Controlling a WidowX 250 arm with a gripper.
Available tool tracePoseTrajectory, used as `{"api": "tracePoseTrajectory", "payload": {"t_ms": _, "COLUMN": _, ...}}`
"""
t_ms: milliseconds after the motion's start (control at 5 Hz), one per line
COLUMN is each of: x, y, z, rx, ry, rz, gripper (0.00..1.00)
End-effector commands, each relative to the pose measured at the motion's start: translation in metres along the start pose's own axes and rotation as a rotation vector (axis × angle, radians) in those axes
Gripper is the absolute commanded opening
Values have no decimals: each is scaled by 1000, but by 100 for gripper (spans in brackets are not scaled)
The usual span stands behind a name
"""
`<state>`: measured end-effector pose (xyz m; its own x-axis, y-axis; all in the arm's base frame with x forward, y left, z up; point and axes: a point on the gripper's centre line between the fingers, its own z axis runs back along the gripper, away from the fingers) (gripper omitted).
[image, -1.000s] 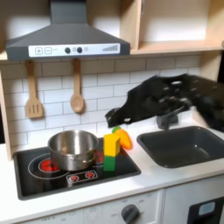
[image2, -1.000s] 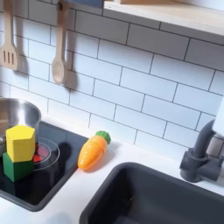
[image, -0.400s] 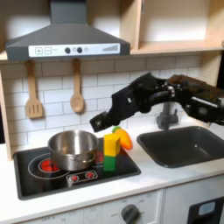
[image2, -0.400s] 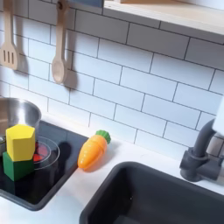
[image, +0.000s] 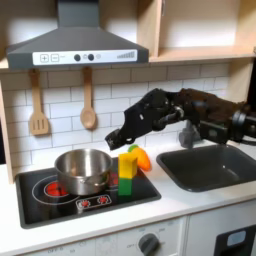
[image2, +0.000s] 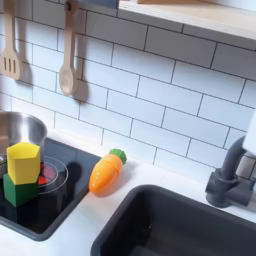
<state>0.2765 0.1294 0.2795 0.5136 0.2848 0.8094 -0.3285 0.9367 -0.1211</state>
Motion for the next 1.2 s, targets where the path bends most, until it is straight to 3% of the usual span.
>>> {"api": "tracePoseTrajectory", "payload": {"t_ms": 0, "x": -8, "y": -24, "z": -1, "rx": -83, "ry": 25, "rz": -48, "gripper": 100}}
{"api": "tracePoseTrajectory", "payload": {"t_ms": 400, "x": -24, "y": -31, "z": 8, "rx": -83, "ry": 71, "rz": -37, "gripper": 100}}
{"api": "tracePoseTrajectory", "payload": {"t_ms": 600, "x": -36, "y": -26, "z": 29, "rx": -94, "ry": 112, "rz": -15, "gripper": 100}}
{"api": "tracePoseTrajectory", "payload": {"t_ms": 800, "x": -55, "y": -20, "z": 52, "rx": -91, "ry": 232, "rz": -75, "gripper": 100}}
{"api": "tracePoseTrajectory", "payload": {"t_ms": 1000, "x": -73, "y": -24, "z": 70, "rx": -134, "ry": 308, "rz": -120, "gripper": 100}}
